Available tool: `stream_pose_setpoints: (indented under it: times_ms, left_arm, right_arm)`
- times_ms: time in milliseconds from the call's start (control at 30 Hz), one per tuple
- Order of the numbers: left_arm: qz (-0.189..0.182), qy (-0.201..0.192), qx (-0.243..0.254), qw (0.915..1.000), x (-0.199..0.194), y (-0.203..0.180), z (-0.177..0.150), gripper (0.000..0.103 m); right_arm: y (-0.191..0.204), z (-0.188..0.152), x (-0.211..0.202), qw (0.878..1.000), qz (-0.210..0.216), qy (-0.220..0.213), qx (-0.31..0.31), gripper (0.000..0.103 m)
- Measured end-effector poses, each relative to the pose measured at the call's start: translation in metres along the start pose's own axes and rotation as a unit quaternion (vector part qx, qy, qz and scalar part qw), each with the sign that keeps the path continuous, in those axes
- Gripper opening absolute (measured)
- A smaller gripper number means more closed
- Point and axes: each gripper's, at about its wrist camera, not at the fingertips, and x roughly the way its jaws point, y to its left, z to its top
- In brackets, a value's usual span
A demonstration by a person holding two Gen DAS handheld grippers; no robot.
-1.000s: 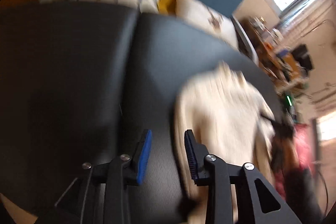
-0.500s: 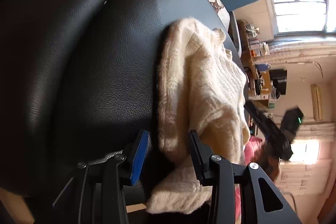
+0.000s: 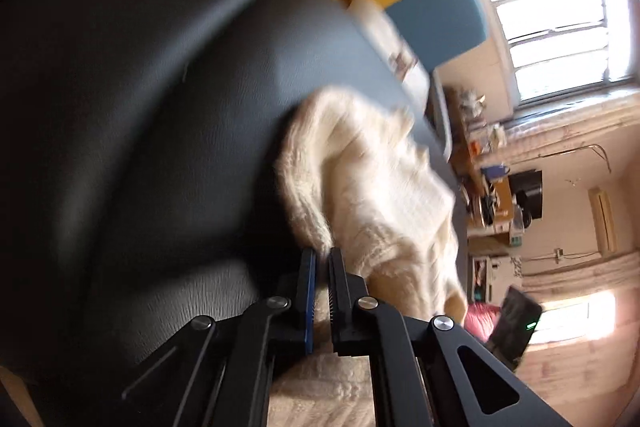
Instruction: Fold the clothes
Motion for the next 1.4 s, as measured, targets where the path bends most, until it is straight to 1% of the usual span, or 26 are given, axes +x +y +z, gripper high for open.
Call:
stream_pose_setpoints:
  times_ms: [33, 67, 133, 200, 233, 333, 400, 433, 467, 500, 567, 633, 733, 800, 867, 933, 967, 1000, 1067, 1100, 1167, 1233, 1333, 1400]
  left_arm:
    - [0.008, -0.014, 0.019, 0.9997, -0.007, -0.007, 0.007, 0.005]
    - [0.017, -0.031, 0.038, 0.9986, -0.014, -0.015, 0.015, 0.000]
    - [0.034, -0.064, 0.073, 0.9948, -0.030, -0.028, 0.035, 0.000]
    - [0.052, -0.080, 0.088, 0.9915, -0.042, -0.036, 0.060, 0.000]
    - [0.059, -0.080, 0.087, 0.9913, -0.045, -0.036, 0.070, 0.000]
    - [0.061, -0.029, 0.058, 0.9960, -0.038, -0.021, 0.091, 0.000]
    - [0.058, 0.009, 0.040, 0.9975, -0.026, -0.008, 0.092, 0.007]
    - [0.055, 0.031, 0.032, 0.9975, -0.018, 0.000, 0.087, 0.010]
    - [0.051, 0.053, 0.025, 0.9970, -0.008, 0.006, 0.079, 0.018]
    - [0.044, 0.071, 0.015, 0.9964, 0.001, 0.010, 0.069, 0.023]
    - [0.035, 0.104, 0.000, 0.9940, 0.017, 0.018, 0.049, 0.027]
    - [0.041, 0.118, -0.006, 0.9921, 0.025, 0.024, 0.032, 0.030]
    - [0.018, 0.135, -0.032, 0.9902, 0.040, 0.029, 0.018, 0.035]
    - [-0.004, 0.132, -0.040, 0.9904, 0.043, 0.029, 0.016, 0.037]
    - [-0.017, 0.128, -0.050, 0.9903, 0.050, 0.027, 0.015, 0.037]
    - [-0.021, 0.123, -0.044, 0.9912, 0.055, 0.023, 0.012, 0.034]
    - [-0.021, 0.120, -0.037, 0.9918, 0.057, 0.020, 0.010, 0.022]
    - [-0.020, 0.116, -0.032, 0.9925, 0.058, 0.018, 0.009, 0.014]
    - [-0.016, 0.102, -0.025, 0.9943, 0.058, 0.014, 0.006, 0.011]
    - [-0.019, 0.093, -0.026, 0.9951, 0.056, 0.012, 0.006, 0.010]
    - [-0.027, 0.072, -0.026, 0.9967, 0.050, 0.008, 0.005, 0.009]
    - [-0.041, 0.039, -0.019, 0.9982, 0.036, -0.003, 0.006, 0.008]
    - [-0.050, -0.002, 0.011, 0.9987, 0.011, -0.031, 0.011, 0.008]
    - [-0.047, -0.023, 0.037, 0.9979, -0.007, -0.052, 0.014, 0.008]
  right_arm:
    - [0.002, 0.005, 0.003, 1.000, 0.001, 0.004, 0.001, 0.029]
    - [0.004, 0.010, 0.007, 1.000, -0.002, 0.007, 0.004, 0.029]
    - [0.008, 0.022, 0.015, 1.000, -0.016, 0.017, 0.003, 0.029]
    - [0.013, 0.033, 0.020, 1.000, -0.014, 0.016, 0.006, 0.029]
    - [0.013, 0.038, 0.024, 1.000, -0.016, 0.023, 0.006, 0.029]
    - [0.008, 0.042, 0.025, 1.000, -0.005, 0.020, 0.024, 0.029]
    - [0.003, 0.039, 0.024, 0.999, 0.010, 0.016, 0.030, 0.029]
    - [0.000, 0.037, 0.022, 0.999, 0.018, 0.016, 0.031, 0.029]
    - [-0.002, 0.034, 0.019, 0.999, 0.027, 0.015, 0.031, 0.029]
    - [-0.003, 0.031, 0.016, 0.999, 0.038, 0.014, 0.031, 0.029]
    - [-0.007, 0.025, 0.010, 0.998, 0.058, 0.011, 0.031, 0.029]
    - [-0.007, 0.017, 0.003, 0.997, 0.071, 0.010, 0.025, 0.029]
    - [-0.005, 0.001, -0.016, 0.994, 0.105, 0.000, 0.006, 0.029]
    - [0.003, -0.010, -0.026, 0.995, 0.101, -0.001, -0.010, 0.029]
    - [0.011, -0.022, -0.034, 0.995, 0.094, -0.002, -0.026, 0.031]
    - [0.019, -0.033, -0.043, 0.995, 0.086, -0.002, -0.042, 0.031]
    - [0.023, -0.039, -0.047, 0.995, 0.083, -0.003, -0.050, 0.031]
    - [0.027, -0.045, -0.052, 0.995, 0.079, -0.003, -0.058, 0.031]
    - [0.035, -0.057, -0.060, 0.995, 0.072, -0.004, -0.075, 0.031]
    - [0.039, -0.062, -0.065, 0.994, 0.068, -0.004, -0.083, 0.031]
    - [0.037, -0.067, -0.062, 0.996, 0.022, 0.000, -0.085, 0.029]
    - [0.031, -0.069, -0.060, 0.996, -0.018, 0.002, -0.084, 0.028]
    - [0.014, -0.065, -0.063, 0.998, -0.021, 0.000, -0.051, 0.028]
    - [0.001, -0.063, -0.063, 0.999, -0.037, 0.000, -0.033, 0.028]
